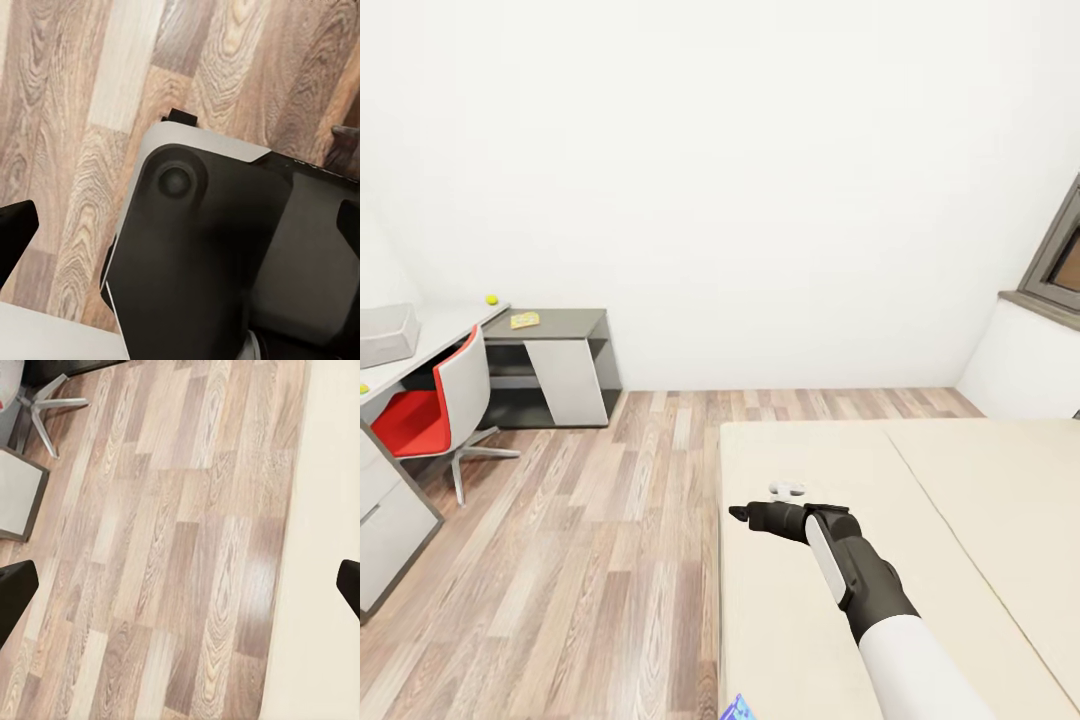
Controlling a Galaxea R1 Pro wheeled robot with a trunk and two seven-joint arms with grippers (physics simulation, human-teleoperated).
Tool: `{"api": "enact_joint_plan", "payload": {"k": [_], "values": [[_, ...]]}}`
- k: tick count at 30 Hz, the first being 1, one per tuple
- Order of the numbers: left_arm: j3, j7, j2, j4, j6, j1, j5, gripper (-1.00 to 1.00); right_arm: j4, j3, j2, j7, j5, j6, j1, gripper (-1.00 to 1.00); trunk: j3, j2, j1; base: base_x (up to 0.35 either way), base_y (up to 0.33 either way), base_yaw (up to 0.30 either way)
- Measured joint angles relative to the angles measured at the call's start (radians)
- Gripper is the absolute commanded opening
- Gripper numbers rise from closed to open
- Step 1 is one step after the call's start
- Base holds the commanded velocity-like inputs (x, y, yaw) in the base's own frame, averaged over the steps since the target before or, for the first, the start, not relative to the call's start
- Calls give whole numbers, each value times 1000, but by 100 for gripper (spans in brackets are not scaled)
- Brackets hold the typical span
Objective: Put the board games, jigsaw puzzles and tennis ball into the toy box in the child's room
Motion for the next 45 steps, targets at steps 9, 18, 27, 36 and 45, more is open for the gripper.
{"api": "enact_joint_plan", "payload": {"k": [9, 18, 27, 36, 45], "values": [[-1, 0, -1, 0, 0, 1, 0, 100, 0, 0, 0, 0, 0, -1, 0, 100, 15, 0, 0, 0, 0, 0], [-1, 0, -1, 0, 0, 1, 0, 100, 0, 0, 0, 0, 0, -1, 0, 100, 30, 0, 0, 0, 0, 0], [-1, 0, -1, 0, 0, 1, 0, 100, 0, 0, 0, 0, 0, -1, 0, 100, 45, 0, 0, 0, 0, 0], [-1, 0, -1, 0, 0, 0, 0, 100, 0, 0, 0, 0, 0, 0, 0, 100, 59, 0, 0, 0, 0, 0], [-1, 0, -1, 0, 0, 0, 0, 100, 0, 0, 0, 1, 0, 0, 0, 100, 74, 0, 0, 0, 0, 0]]}}
